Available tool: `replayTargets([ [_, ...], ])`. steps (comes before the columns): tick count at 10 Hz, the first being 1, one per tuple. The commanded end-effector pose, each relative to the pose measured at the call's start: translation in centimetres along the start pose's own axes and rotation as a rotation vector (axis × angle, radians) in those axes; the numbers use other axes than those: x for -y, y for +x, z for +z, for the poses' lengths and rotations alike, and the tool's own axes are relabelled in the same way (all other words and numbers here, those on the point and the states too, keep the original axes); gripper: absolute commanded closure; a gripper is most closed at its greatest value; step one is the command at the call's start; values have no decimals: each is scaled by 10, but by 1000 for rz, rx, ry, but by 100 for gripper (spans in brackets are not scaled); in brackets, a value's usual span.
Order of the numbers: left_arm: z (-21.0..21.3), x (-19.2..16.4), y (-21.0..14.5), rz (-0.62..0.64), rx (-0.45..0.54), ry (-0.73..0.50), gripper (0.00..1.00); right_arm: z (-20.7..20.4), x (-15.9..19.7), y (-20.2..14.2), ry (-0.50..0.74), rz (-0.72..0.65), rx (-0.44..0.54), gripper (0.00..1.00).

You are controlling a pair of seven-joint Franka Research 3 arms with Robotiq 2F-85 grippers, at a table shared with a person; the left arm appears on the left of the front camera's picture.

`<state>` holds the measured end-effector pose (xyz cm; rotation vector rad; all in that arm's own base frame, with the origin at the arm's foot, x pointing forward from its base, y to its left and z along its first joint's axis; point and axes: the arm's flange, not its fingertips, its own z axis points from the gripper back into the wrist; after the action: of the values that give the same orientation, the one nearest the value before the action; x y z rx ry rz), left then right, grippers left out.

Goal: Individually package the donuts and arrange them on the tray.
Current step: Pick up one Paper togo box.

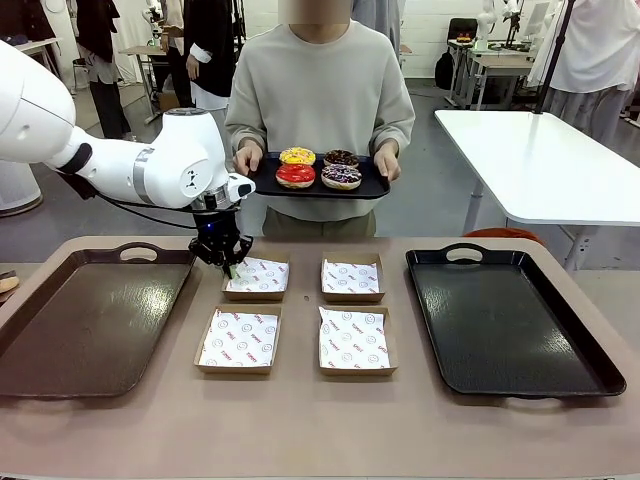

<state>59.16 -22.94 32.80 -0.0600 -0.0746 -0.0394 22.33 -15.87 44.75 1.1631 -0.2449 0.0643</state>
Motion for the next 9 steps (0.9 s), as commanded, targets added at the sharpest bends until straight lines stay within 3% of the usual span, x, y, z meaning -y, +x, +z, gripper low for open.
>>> replayTargets([
  [1, -1, 6, 4, 37, 0, 50, 100, 0, 0, 0, 12, 13, 5, 0],
  [6, 6, 7, 1, 45, -24, 43, 100, 0, 0, 0, 12, 13, 5, 0],
  [9, 43, 13, -12, 12, -65, 19, 100, 0, 0, 0, 12, 13, 5, 0],
])
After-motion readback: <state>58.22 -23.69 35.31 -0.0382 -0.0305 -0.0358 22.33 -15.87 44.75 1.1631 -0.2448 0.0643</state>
